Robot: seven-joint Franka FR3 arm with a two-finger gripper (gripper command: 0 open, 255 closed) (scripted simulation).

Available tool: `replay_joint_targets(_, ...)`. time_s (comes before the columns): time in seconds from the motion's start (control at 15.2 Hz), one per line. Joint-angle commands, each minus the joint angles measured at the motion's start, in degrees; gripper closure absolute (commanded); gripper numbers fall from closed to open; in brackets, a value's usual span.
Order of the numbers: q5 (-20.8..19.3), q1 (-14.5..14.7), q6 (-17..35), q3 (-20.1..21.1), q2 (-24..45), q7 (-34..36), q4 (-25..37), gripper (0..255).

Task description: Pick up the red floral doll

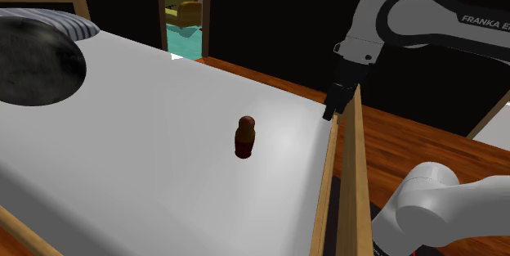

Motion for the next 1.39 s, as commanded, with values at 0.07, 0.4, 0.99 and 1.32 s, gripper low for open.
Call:
replay_joint_targets(0.07,0.3,0.3,1.7,1.1,1.3,0.7,0.2,0)
replay_joint_targets(0.4,1.0,1.6,9.9,6.7,8.5,4.6,2.0,0)
replay_joint_targets(0.99,-2.6,2.0,21.9,16.4,24.3,13.1,10.1,0)
replay_joint_targets(1.32,-7.3,1.8,25.7,20.6,32.9,18.4,15.9,0)
